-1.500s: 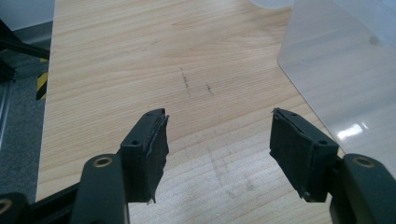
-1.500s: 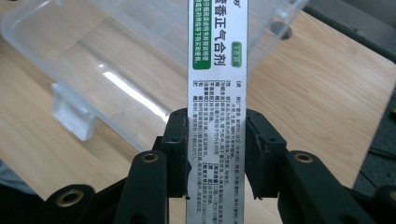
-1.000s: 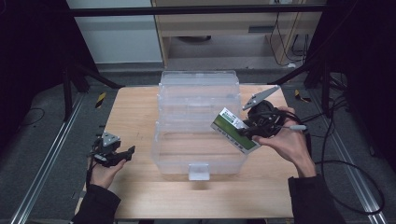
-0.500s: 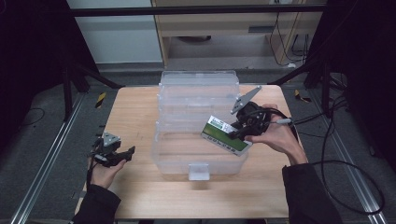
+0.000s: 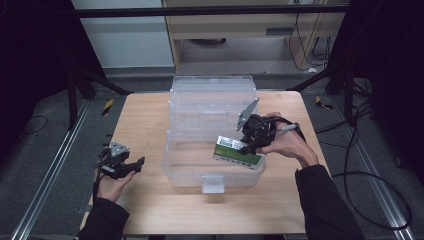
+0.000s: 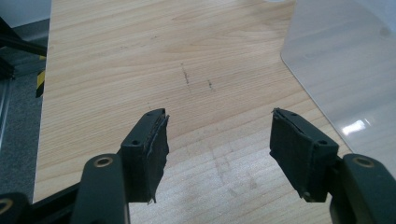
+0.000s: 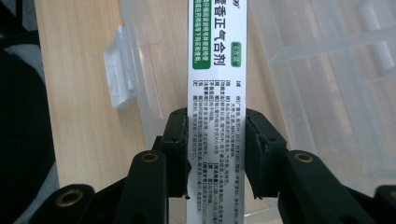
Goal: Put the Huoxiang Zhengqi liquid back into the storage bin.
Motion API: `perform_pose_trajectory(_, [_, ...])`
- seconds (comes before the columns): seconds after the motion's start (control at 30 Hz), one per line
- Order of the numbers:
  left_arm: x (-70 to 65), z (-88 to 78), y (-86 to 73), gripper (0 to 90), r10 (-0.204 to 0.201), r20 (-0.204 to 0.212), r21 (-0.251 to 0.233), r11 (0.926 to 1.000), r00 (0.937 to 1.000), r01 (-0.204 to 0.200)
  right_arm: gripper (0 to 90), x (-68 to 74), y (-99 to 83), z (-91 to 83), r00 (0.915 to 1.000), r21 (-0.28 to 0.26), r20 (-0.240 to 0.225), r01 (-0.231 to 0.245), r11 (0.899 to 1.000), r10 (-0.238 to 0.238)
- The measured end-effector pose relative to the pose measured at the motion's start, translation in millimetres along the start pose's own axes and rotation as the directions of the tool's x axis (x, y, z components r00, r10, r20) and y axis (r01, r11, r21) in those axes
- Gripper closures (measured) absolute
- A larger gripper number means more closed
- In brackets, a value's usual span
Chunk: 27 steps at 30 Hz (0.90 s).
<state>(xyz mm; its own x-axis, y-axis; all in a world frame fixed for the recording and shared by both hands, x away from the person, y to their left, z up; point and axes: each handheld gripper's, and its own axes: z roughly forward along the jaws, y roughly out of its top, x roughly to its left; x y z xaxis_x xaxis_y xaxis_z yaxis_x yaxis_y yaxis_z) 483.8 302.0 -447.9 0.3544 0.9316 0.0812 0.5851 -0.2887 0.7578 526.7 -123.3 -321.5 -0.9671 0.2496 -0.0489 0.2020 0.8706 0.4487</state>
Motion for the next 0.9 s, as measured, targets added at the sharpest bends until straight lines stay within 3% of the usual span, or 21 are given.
perform_pose_trajectory(0.27, [0.9,-0.1,-0.2,36.3,-0.003,-0.001,0.000,1.0000,1.0000,0.003,64.4,-1.9,0.7,17.7,0.9944,0.061,-0.041,0.099,0.993,-0.097])
perform_pose_trajectory(0.63, [0.8,0.8,-0.5,36.3,0.001,0.000,0.004,1.0000,1.0000,-0.001,64.2,1.2,-0.9,30.1,0.9886,0.122,-0.077,0.138,0.983,-0.129])
perform_pose_trajectory(0.9, [0.6,1.4,-0.8,36.3,0.002,0.000,0.006,1.0000,1.0000,-0.002,64.1,2.2,-6.2,34.7,0.9865,0.121,-0.084,0.150,0.981,-0.141])
